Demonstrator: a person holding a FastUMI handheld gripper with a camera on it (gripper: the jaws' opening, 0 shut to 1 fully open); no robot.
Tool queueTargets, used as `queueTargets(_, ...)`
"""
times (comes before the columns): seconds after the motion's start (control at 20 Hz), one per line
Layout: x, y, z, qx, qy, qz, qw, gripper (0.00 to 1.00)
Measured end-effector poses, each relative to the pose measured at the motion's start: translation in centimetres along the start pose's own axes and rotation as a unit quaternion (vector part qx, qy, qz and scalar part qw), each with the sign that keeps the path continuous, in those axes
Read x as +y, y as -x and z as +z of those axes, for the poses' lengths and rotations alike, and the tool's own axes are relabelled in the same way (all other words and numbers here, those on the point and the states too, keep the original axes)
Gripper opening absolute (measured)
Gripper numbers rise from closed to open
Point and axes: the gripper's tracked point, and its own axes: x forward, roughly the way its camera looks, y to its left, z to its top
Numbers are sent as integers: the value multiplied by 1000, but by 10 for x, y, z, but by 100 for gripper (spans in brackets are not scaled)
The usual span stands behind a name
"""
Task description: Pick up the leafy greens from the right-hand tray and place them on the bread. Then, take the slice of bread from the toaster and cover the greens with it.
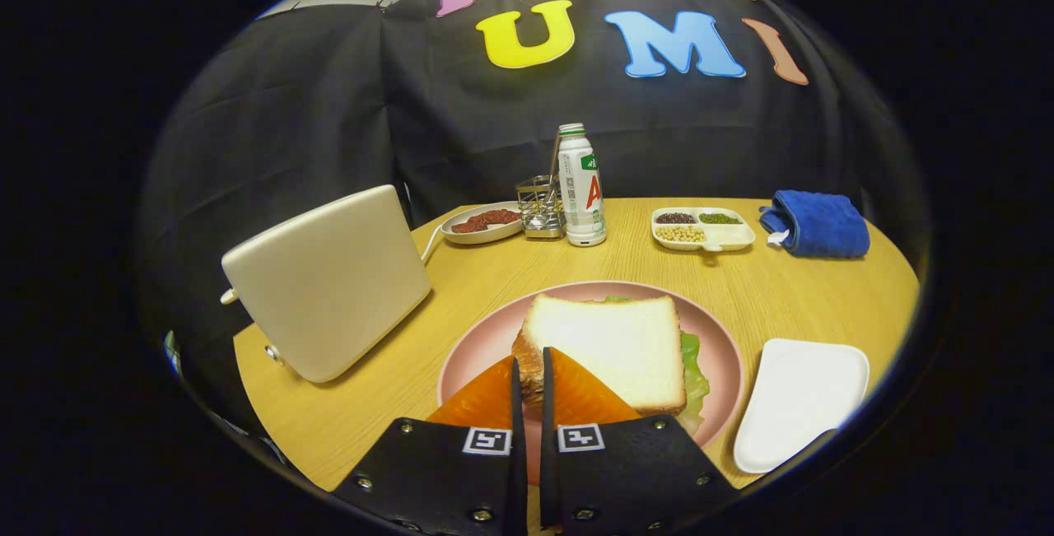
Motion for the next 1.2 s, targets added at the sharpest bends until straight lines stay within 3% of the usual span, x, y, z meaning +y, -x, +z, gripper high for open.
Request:
queueTargets(0.1,3,-3,-2,2,19,-3,1000,9)
queueTargets(0.2,7,-4,-4,10,22,2,1000,24)
queueTargets(0.3,15,-6,-6,15,8,24,1000,33)
queueTargets(0.35,16,-6,-3,11,4,25,1000,42)
queueTargets(0.75,19,-5,1,4,-1,31,1000,45)
queueTargets(0.8,28,-3,3,-1,2,48,999,45)
queueTargets(0.95,37,-1,3,-8,22,55,998,93)
queueTargets(1.2,38,-1,1,-7,32,55,998,94)
